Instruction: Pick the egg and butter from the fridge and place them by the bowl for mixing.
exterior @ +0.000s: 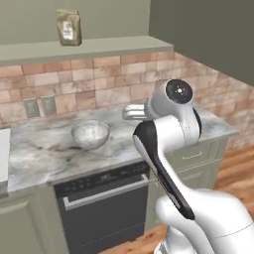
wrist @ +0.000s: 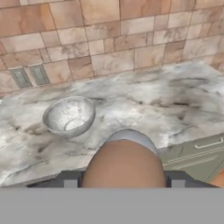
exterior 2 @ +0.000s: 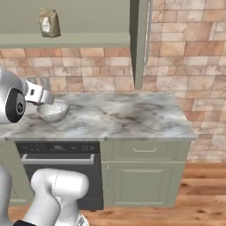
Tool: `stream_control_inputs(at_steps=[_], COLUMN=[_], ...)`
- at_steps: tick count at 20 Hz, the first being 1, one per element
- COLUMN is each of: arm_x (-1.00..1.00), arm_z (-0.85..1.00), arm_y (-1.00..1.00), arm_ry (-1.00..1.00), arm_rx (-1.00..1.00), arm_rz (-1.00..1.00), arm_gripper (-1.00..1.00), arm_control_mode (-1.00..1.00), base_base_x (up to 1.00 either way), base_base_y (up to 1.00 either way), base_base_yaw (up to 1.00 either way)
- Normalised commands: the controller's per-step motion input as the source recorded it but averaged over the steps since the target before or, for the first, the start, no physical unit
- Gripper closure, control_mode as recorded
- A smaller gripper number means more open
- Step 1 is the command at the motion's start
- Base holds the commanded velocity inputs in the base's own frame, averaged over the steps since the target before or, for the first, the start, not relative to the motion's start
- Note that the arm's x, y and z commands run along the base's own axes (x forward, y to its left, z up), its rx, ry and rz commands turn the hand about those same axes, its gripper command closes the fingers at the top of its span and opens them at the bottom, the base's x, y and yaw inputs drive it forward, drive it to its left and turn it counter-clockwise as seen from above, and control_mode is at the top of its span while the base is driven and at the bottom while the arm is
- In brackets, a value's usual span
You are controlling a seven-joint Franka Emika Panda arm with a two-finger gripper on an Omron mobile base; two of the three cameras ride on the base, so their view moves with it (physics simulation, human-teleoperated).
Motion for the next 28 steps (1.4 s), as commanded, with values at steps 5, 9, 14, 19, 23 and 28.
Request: stream_control_inputs(at_steps=[5,9,14,19,23,28], arm_x=[0.0,0.0,0.0,0.66,0.51,0.31], arm_z=[0.0,0.0,0.0,-0.31,-0.15,-0.71], arm_y=[0.0,0.0,0.0,-0.77,-0.25,0.17], arm_ry=[0.0,0.0,0.0,0.33,0.15,0.2], arm_rx=[0.0,0.0,0.0,0.22,0.02,-0.18], arm_rz=[0.0,0.0,0.0,0.03,0.01,0.0], arm_gripper=[1.0,1.0,1.0,1.0,1.0,1.0], arm_control_mode=[1.0,1.0,1.0,-1.0,-1.0,-1.0], base_base_x=[0.0,0.79,0.86,0.0,0.0,0.0], base_base_y=[0.0,-0.08,-0.44,0.0,0.0,0.0], base_base_yaw=[0.25,0.0,0.0,0.0,0.0,0.0])
